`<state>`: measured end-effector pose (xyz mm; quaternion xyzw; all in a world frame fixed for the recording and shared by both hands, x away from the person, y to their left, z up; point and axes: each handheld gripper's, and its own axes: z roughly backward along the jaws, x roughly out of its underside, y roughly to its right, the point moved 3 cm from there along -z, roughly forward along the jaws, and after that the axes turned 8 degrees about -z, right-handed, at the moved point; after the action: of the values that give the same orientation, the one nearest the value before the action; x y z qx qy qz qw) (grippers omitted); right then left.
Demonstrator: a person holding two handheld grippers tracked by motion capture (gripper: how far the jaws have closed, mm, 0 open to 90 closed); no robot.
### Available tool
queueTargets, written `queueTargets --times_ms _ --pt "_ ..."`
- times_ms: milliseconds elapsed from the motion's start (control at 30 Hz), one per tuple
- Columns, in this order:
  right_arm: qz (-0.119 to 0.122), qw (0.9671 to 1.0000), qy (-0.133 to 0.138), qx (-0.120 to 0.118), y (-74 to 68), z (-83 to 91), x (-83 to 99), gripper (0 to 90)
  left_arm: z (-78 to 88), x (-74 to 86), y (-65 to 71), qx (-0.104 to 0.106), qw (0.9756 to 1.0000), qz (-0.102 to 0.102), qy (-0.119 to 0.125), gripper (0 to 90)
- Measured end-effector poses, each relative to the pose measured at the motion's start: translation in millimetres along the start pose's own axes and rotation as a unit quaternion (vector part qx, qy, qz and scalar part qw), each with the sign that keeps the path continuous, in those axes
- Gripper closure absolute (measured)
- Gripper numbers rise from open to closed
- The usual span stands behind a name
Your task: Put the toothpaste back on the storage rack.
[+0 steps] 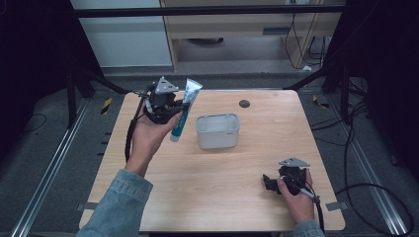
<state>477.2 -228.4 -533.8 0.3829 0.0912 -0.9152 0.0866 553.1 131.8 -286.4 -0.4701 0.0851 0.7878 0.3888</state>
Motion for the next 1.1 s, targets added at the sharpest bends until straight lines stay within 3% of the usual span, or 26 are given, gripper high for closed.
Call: queueTargets --times_ms 367,767,1100 --pt "0.006 0.9999 -0.001 -0.008 -0.5 0.2 0.1 0.4 -10.9 -17.5 3.3 -0.001 0.9997 0.01 0.024 78.8" --pt "0.011 0.9999 -0.001 -0.008 -0.2 -0.2 0.0 0.4 -26.9 -36.7 6.1 0.011 0.9994 0.004 0.031 78.8" --pt "0.013 0.9999 -0.002 -0.01 -0.2 0.0 0.0 0.3 -45.2 -46.3 5.1 0.014 0.9992 0.012 0.034 78.8"
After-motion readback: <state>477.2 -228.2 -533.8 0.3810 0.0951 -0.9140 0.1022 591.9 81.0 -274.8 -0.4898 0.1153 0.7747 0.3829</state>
